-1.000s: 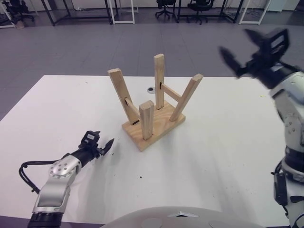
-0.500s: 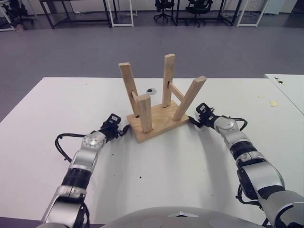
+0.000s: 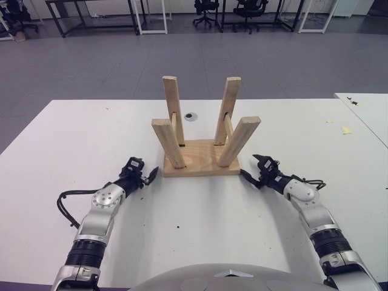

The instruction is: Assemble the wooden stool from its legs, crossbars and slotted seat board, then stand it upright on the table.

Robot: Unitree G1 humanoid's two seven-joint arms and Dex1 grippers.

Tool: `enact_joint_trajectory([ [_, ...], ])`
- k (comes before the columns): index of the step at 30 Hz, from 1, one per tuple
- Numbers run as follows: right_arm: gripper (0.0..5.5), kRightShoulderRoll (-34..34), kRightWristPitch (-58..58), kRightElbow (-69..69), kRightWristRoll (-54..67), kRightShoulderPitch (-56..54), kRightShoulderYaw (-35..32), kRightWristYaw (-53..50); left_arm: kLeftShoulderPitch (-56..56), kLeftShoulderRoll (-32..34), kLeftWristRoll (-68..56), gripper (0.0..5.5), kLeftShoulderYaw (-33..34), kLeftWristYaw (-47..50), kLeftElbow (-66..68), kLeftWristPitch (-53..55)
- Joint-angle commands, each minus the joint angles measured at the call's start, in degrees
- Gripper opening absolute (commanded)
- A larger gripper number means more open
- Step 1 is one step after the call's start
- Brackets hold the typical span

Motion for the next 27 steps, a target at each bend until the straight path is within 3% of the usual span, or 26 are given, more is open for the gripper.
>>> enact_joint_trajectory([
  [1, 3.9, 1.38, 3.33, -2.29, -0.72, -0.16, 2.01, 0.51, 3.01, -4.07, -1.5, 3.69, -5.43, -3.07, -2.55, 6.08],
  [6, 3.9, 0.11, 14.63, -21.14, 8.79, 4.86, 3.18, 6.87, 6.61, -5.18, -12.77, 3.69, -3.34, -2.84, -22.91, 21.25],
  [11, 3.9, -9.2, 31.6, -46.09, 22.25, 9.41, -2.38, 11.13, 9.54, -1.71, -19.68, 3.69, 2.46, -1.76, -39.95, 33.81],
  [16, 3.9, -15.32, 40.34, -54.99, 29.04, 8.89, -10.43, 11.51, 12.74, 1.51, -22.35, 3.69, 6.4, -2.19, -47.82, 40.12],
  [20, 3.9, -19.83, 45.86, -60.13, 34.44, 9.78, -17.28, 11.87, 11.04, 4.27, -26.72, 3.69, 13.62, -1.84, -52.56, 45.28],
  [27, 3.9, -24.24, 47.62, -60.34, 34.17, 13.63, -18.78, 13.61, 10.7, 9.33, -28.4, 3.69, 16.73, -2.13, -54.33, 47.76],
])
